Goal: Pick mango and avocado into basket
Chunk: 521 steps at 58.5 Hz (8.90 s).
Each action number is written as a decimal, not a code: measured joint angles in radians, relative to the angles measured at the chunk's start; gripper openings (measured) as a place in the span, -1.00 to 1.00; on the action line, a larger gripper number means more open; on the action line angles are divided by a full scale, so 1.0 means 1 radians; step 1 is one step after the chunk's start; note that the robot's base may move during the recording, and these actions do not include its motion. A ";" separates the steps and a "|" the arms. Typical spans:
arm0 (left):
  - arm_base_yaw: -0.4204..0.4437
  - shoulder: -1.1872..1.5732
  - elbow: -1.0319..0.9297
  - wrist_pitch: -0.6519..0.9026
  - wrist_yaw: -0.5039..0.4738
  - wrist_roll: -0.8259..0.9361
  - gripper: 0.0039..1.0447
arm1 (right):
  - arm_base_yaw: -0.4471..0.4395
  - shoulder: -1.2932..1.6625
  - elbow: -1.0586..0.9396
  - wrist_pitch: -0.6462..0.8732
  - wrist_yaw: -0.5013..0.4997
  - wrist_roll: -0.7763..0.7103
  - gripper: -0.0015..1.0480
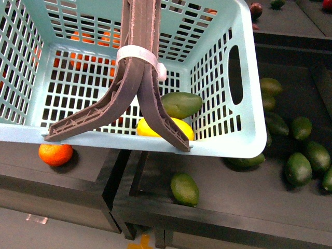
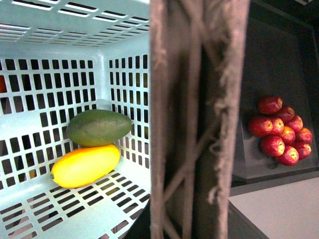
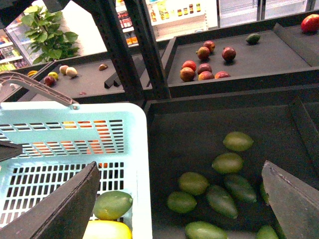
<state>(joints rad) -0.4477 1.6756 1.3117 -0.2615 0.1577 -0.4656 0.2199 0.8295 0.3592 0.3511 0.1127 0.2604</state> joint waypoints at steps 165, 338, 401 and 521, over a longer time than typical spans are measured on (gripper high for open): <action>-0.001 0.000 0.000 0.000 0.003 -0.003 -0.90 | -0.217 -0.825 -0.354 -0.349 -0.114 -0.262 0.87; -0.003 0.085 -0.048 0.351 -0.196 0.091 -0.90 | -0.221 -0.825 -0.354 -0.353 -0.119 -0.264 0.85; 0.138 0.993 1.094 -0.106 -0.533 -1.127 -0.90 | -0.221 -0.825 -0.354 -0.353 -0.118 -0.264 0.85; 0.446 -0.915 -1.217 0.921 -0.158 0.451 -0.96 | -0.221 -0.825 -0.354 -0.353 -0.118 -0.264 0.85</action>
<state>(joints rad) -0.0021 0.7605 0.0948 0.6590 -0.0002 -0.0143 -0.0010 0.0044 0.0051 -0.0021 -0.0051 -0.0032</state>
